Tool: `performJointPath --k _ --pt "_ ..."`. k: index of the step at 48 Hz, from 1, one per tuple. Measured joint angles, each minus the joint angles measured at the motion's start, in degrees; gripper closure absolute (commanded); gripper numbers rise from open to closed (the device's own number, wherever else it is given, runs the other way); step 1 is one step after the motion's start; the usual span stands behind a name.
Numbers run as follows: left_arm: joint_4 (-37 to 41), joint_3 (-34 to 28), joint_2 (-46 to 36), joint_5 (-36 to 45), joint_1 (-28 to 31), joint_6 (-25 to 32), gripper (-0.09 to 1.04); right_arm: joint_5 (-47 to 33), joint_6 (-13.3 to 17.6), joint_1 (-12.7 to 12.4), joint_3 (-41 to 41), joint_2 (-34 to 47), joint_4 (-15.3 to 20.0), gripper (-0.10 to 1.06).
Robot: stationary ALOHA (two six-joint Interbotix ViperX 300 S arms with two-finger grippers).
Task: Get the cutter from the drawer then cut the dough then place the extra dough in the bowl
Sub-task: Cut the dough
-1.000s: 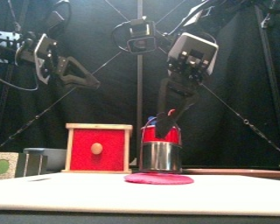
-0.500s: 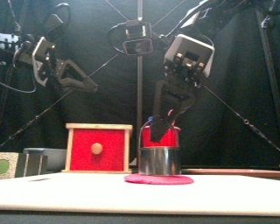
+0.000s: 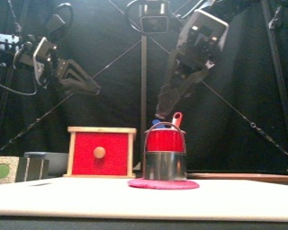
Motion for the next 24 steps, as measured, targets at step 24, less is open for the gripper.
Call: performJointPath --k 24 --pt "6.5 -6.7 20.0 -5.4 -5.3 -10.9 0.09 -33.2 -0.7 -11.3 20.0 -5.4 -3.3 0.13"
